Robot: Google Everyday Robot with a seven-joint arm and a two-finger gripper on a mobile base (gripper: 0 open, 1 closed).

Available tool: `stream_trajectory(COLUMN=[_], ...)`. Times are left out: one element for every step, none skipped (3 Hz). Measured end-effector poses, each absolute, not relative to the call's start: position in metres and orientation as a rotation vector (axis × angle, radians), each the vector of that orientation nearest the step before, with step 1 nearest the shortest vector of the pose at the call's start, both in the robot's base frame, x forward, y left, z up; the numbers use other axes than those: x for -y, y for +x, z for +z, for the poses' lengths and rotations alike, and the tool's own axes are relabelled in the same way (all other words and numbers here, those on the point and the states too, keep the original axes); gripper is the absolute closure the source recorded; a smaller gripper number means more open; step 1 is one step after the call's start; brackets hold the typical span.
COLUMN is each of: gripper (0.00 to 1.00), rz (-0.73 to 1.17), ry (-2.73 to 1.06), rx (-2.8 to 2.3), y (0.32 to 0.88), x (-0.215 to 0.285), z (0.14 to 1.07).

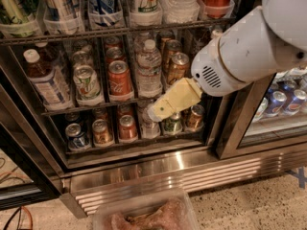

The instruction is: Pick pepsi can from top shelf of fridge

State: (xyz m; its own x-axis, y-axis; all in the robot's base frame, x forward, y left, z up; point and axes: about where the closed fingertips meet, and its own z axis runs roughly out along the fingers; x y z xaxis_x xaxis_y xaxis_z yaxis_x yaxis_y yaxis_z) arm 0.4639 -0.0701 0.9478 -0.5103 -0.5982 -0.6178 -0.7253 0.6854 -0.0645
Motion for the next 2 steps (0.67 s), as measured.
stream_trajectory(gripper=[0.00, 0.00], rz=[0.384, 0.411], ry=[-0.920, -0.916], rx=[-2.225, -2.206], y=[0.4767, 0.4756], x=[0.0512, 0.0444], z=[0.9434, 0.9492])
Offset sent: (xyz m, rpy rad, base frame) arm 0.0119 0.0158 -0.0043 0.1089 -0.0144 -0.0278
